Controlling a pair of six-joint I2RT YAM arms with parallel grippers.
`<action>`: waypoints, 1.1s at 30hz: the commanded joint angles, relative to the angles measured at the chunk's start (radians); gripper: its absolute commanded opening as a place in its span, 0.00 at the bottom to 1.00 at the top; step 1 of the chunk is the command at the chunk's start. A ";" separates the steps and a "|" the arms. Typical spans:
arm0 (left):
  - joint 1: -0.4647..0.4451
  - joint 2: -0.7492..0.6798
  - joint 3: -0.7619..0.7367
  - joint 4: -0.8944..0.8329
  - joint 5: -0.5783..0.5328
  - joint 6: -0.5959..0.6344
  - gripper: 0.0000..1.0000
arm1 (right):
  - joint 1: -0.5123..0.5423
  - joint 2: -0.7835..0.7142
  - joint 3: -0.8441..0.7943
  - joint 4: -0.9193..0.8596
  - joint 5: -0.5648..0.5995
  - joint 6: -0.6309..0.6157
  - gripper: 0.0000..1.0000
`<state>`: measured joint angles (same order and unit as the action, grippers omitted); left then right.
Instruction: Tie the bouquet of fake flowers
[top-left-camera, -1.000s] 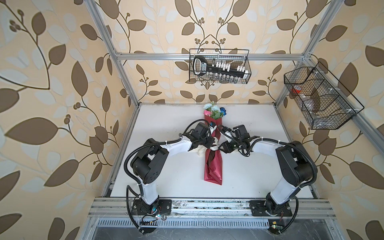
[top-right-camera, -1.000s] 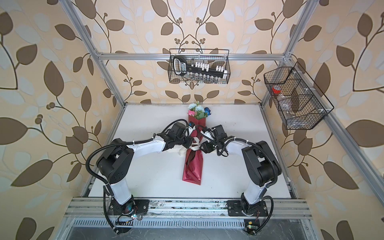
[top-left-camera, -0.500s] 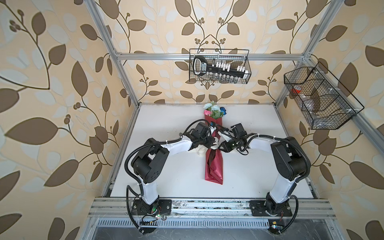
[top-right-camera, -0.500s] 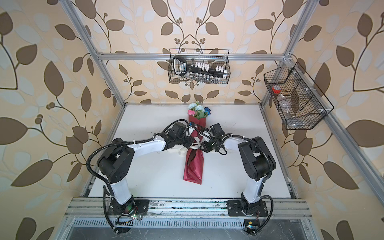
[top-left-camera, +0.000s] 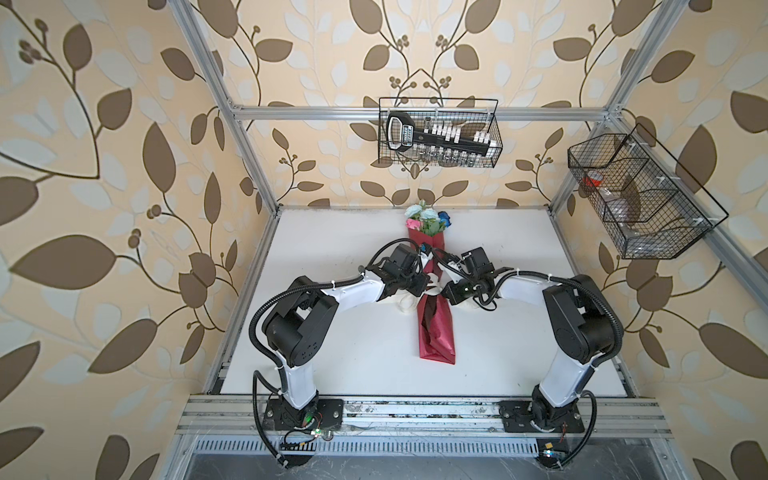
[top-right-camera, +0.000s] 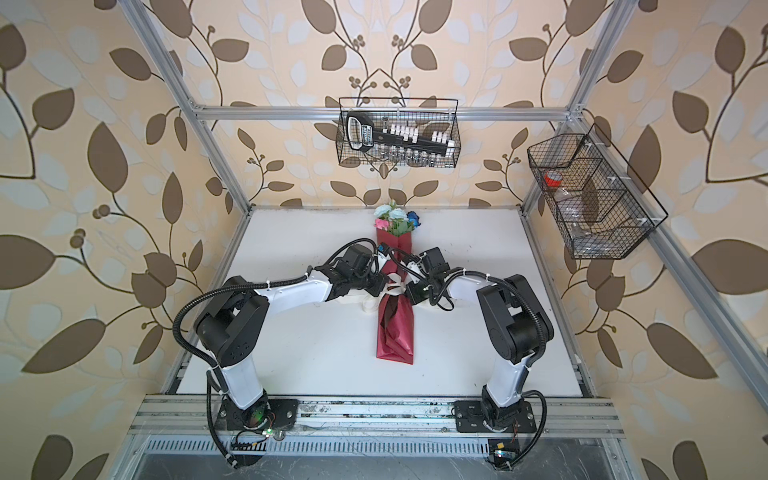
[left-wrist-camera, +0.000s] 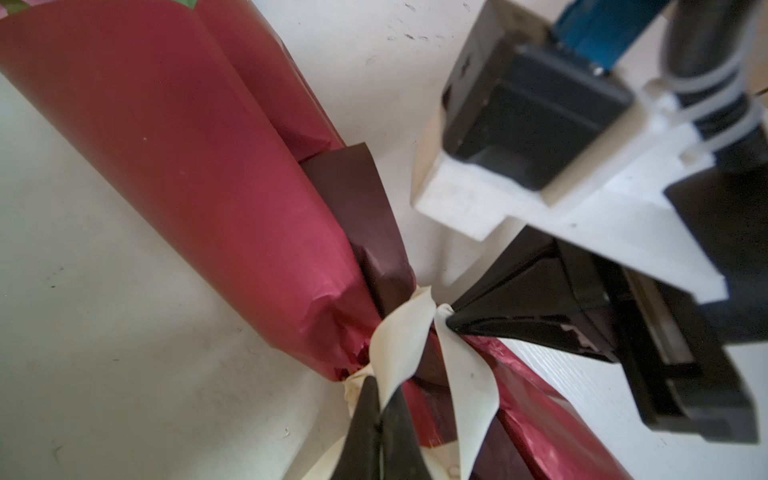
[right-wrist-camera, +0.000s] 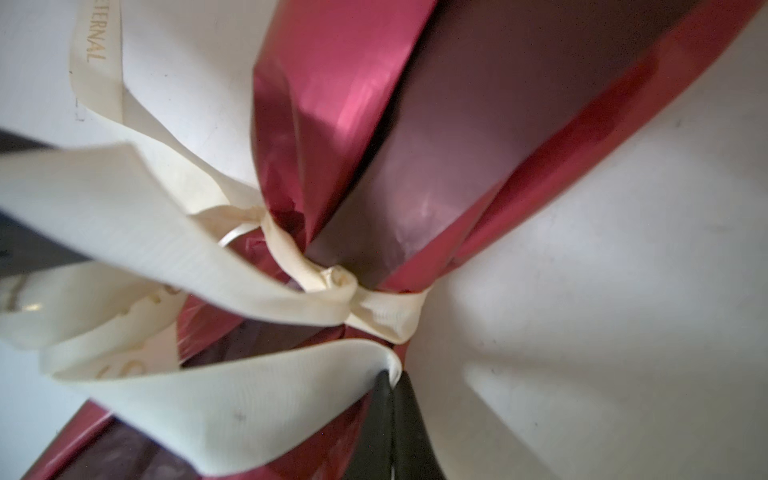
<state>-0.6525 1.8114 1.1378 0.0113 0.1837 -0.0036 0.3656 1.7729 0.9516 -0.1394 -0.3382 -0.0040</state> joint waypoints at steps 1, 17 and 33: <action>0.011 -0.003 0.035 0.022 0.025 -0.004 0.00 | 0.019 -0.088 -0.043 0.066 0.029 0.065 0.00; 0.011 0.001 0.034 0.036 0.021 -0.025 0.00 | 0.107 -0.198 -0.109 0.057 0.169 0.176 0.06; 0.011 0.004 0.034 0.039 0.033 -0.031 0.00 | 0.125 -0.224 -0.139 0.138 0.093 0.261 0.00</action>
<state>-0.6525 1.8114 1.1378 0.0135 0.1864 -0.0284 0.4744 1.5845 0.8242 -0.0349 -0.1989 0.2077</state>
